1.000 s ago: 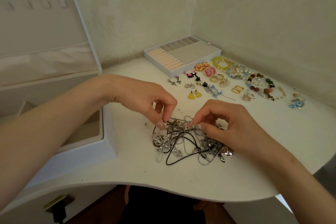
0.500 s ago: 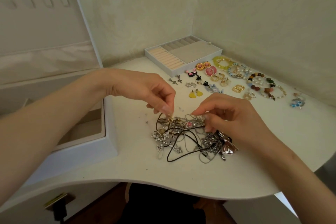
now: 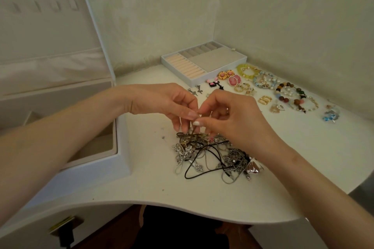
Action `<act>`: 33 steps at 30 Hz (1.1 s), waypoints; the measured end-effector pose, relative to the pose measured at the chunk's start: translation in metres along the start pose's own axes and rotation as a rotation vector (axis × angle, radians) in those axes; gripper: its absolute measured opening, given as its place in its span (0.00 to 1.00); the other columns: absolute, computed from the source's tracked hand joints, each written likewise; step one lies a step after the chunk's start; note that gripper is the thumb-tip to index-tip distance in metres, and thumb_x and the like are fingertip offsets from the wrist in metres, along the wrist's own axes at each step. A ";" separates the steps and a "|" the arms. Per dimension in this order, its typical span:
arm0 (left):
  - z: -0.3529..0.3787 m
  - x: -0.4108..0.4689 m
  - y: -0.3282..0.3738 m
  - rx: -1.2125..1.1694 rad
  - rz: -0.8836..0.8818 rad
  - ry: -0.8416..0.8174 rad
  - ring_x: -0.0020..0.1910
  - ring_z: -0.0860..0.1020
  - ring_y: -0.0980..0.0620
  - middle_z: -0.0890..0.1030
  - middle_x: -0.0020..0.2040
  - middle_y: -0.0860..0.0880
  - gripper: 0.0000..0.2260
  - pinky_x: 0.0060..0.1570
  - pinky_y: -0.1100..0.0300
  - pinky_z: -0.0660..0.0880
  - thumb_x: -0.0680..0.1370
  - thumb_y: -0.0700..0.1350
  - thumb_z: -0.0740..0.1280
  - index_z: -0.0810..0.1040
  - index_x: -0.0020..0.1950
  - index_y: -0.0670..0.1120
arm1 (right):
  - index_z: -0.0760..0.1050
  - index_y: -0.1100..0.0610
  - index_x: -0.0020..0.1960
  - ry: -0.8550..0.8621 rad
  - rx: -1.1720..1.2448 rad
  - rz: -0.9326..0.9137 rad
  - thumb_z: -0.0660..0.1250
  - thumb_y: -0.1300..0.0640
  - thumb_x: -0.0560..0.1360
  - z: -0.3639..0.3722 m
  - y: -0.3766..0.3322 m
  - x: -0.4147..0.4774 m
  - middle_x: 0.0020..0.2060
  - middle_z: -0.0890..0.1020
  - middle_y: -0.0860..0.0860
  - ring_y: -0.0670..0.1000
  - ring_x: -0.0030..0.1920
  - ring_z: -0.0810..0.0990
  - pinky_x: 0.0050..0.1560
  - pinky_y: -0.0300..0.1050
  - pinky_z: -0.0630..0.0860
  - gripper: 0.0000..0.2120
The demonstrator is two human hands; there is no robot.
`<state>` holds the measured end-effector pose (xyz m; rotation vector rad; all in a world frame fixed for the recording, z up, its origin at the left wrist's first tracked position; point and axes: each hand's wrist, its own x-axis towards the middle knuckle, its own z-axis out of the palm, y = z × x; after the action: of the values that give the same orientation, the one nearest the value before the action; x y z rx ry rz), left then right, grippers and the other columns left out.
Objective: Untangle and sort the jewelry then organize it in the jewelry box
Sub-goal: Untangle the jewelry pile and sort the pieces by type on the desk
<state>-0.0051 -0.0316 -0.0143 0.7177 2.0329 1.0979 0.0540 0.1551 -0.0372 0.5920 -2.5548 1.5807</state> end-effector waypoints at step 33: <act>0.044 0.074 0.023 0.510 -0.030 0.490 0.31 0.74 0.61 0.77 0.35 0.53 0.05 0.41 0.62 0.76 0.72 0.40 0.72 0.77 0.43 0.44 | 0.83 0.56 0.39 0.034 -0.404 0.051 0.75 0.62 0.68 -0.057 0.048 0.023 0.31 0.83 0.48 0.38 0.33 0.79 0.38 0.24 0.70 0.03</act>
<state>-0.0113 0.0551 -0.0350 0.7035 2.7890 0.7871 0.0074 0.2173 -0.0449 0.4527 -2.7659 1.0245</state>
